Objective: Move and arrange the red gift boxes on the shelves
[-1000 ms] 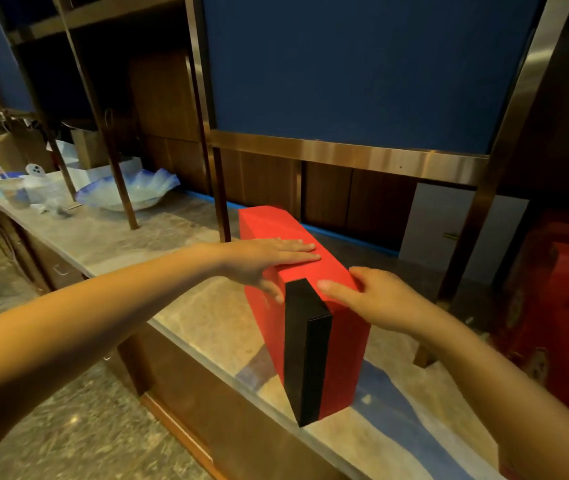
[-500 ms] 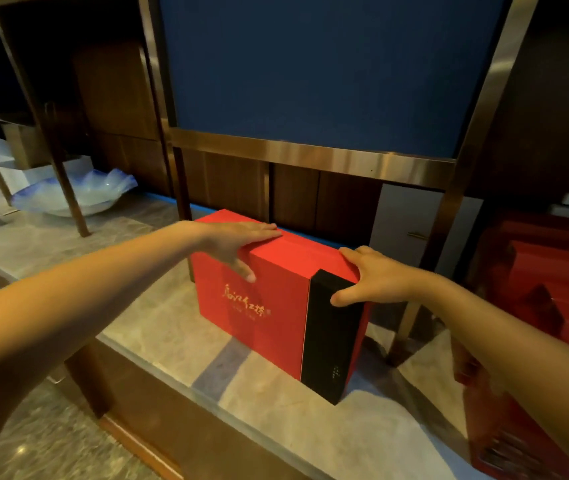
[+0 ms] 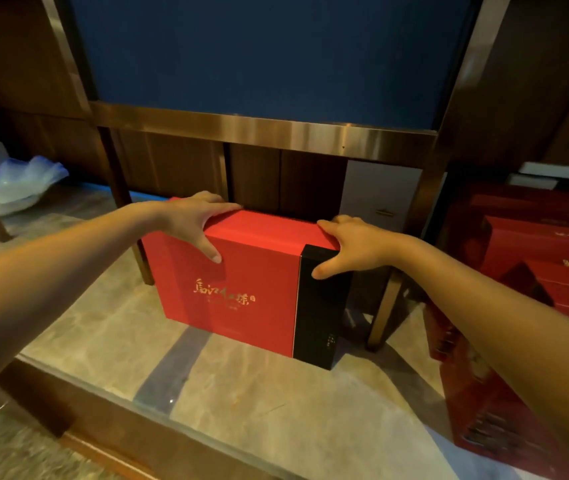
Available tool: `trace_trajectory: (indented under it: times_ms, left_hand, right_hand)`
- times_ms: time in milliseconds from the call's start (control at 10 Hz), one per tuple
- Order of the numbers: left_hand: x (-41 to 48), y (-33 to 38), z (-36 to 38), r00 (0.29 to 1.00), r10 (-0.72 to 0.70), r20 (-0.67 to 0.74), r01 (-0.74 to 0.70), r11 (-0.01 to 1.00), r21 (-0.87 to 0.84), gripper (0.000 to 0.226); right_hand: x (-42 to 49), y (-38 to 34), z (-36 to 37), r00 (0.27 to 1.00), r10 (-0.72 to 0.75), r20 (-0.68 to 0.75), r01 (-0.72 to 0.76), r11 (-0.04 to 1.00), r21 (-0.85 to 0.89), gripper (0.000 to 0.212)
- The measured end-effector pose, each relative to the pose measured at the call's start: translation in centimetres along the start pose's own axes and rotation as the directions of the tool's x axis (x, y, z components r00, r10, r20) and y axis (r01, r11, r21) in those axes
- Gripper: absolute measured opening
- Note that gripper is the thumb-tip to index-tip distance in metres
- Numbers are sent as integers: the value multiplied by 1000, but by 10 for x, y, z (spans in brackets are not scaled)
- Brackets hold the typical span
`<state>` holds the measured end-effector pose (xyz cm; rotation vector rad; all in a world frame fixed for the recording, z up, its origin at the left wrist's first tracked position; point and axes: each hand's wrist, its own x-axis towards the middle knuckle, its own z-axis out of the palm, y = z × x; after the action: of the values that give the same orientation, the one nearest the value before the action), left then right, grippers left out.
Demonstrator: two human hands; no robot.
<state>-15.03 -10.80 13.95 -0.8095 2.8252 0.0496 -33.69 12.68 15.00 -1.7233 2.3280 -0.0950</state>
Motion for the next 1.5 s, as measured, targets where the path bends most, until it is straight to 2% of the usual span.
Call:
trace_trajectory:
  times_ms: [200, 600, 900, 1300, 1500]
  left_hand:
    - [23, -7, -3, 1000, 26, 17, -23, 991, -132, 104]
    - [25, -16, -9, 1000, 30, 4, -29, 993, -115, 110]
    - [16, -10, -15, 997, 65, 37, -63, 997, -55, 130]
    - [16, -8, -14, 999, 26, 38, -23, 997, -72, 118]
    - [1, 0, -1, 998, 3, -60, -8, 997, -71, 105]
  right_hand:
    - [7, 6, 5, 998, 31, -54, -26, 996, 84, 106]
    - [15, 14, -1, 999, 33, 6, -33, 994, 106, 104]
    - [17, 17, -4, 1000, 23, 21, -26, 993, 118, 105]
    - [18, 15, -6, 997, 58, 59, -62, 996, 57, 106]
    - [9, 4, -1, 996, 90, 27, -89, 995, -42, 100]
